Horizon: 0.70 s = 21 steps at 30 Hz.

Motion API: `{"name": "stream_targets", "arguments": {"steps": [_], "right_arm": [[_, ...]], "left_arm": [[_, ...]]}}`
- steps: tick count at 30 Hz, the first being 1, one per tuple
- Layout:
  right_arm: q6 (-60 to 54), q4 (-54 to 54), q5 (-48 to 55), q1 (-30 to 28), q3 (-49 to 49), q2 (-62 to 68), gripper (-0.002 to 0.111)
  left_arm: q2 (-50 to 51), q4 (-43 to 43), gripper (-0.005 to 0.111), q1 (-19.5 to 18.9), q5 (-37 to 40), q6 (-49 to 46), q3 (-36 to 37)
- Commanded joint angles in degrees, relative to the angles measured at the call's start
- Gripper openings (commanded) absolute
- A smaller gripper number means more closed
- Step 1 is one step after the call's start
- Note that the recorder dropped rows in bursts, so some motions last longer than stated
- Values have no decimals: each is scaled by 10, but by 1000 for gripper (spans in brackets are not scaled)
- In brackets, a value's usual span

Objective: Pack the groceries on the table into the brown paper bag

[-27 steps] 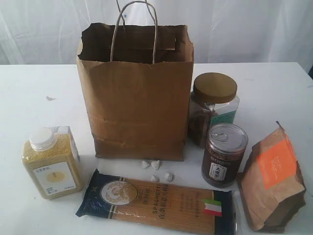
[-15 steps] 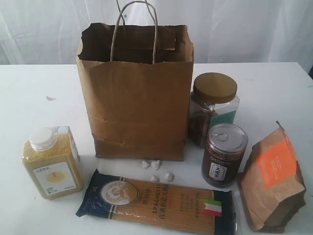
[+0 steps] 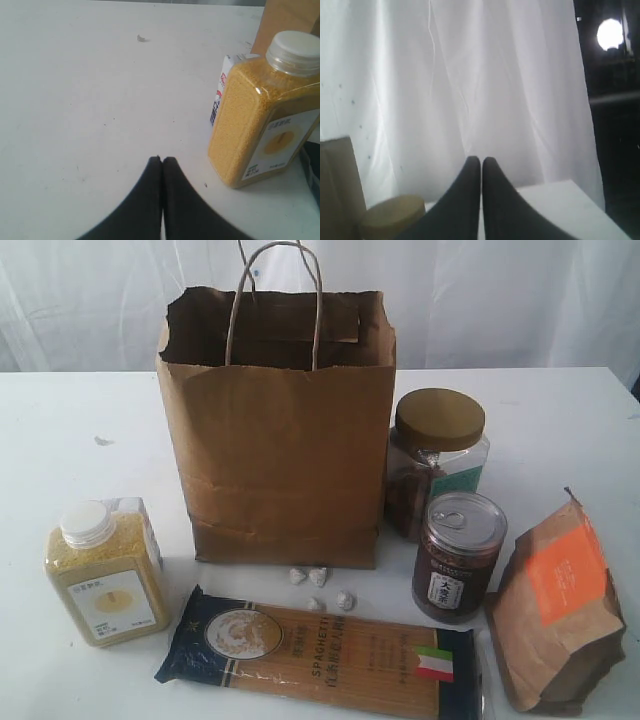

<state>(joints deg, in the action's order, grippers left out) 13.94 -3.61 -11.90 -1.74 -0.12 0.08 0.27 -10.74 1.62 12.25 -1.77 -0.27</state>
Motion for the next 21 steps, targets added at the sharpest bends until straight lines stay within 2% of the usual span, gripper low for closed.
{"name": "stream_targets", "arguments": {"steps": [1, 3, 5, 9, 13, 18, 21], "right_arm": [[35, 0, -131, 1, 1, -1, 1], [83, 2, -157, 1, 1, -1, 1], [142, -25, -119, 1, -23, -1, 1], [315, -235, 35, 1, -130, 5, 1], [464, -409, 86, 12, -235, 85, 1], [470, -525, 76, 49, -312, 237, 1], [462, -620, 83, 64, -350, 408, 1]], "left_arm": [[-3, -1, 0, 4, -3, 3, 3], [-3, -1, 0, 4, -3, 3, 3], [-3, -1, 0, 4, -3, 3, 3], [-3, -1, 0, 4, -3, 3, 3], [-3, -1, 0, 4, -3, 3, 3], [-3, -1, 0, 4, -3, 3, 3], [-3, -1, 0, 4, -3, 3, 3]]}}
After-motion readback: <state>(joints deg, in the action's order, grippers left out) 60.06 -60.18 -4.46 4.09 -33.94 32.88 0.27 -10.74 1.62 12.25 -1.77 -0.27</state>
